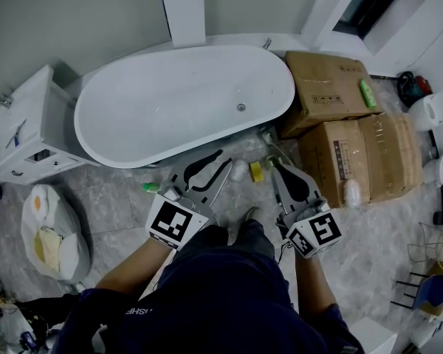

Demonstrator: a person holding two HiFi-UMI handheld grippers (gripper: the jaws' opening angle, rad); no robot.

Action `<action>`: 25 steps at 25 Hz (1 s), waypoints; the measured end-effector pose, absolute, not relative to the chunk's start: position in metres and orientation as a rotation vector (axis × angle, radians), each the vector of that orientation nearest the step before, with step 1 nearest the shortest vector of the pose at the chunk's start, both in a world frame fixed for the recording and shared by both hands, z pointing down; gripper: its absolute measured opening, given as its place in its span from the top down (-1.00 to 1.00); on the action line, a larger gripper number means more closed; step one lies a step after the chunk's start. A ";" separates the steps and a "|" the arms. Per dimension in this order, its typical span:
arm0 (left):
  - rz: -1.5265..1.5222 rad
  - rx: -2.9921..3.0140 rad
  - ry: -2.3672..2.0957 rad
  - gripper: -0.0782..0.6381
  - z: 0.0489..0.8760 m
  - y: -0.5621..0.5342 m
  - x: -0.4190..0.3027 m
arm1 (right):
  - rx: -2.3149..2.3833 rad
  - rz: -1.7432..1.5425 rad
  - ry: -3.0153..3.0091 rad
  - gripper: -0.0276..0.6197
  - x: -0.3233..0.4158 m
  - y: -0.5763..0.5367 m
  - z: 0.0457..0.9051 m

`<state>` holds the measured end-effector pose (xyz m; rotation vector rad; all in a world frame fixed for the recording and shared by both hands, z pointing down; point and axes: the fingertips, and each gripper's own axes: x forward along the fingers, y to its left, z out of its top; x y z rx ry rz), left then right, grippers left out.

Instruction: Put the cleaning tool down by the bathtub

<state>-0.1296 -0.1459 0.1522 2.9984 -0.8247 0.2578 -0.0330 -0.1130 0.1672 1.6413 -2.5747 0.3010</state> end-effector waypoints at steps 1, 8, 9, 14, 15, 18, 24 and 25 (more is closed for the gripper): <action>0.252 2.999 -0.825 0.52 0.151 -0.146 -0.130 | 1.638 0.297 -2.578 0.91 -0.034 -0.113 0.166; 0.239 3.010 -0.833 0.60 0.148 -0.147 -0.133 | 1.608 0.270 -2.599 0.91 -0.041 -0.117 0.156; 0.234 3.007 -0.837 0.61 0.147 -0.149 -0.134 | 1.603 0.266 -2.602 0.91 -0.042 -0.118 0.154; 0.174 2.987 -0.860 0.65 0.144 -0.153 -0.140 | 1.583 0.247 -2.621 0.91 -0.051 -0.121 0.147; 0.170 2.985 -0.863 0.65 0.143 -0.153 -0.142 | 1.581 0.244 -2.623 0.91 -0.053 -0.121 0.146; 0.167 2.976 -0.871 0.66 0.144 -0.155 -0.147 | 1.571 0.238 -2.637 0.91 -0.059 -0.123 0.143; 0.161 2.956 -0.880 0.68 0.144 -0.155 -0.153 | 1.566 0.252 -2.653 0.91 -0.067 -0.124 0.142; 0.159 2.955 -0.880 0.69 0.144 -0.155 -0.153 | 1.569 0.258 -2.658 0.91 -0.068 -0.124 0.141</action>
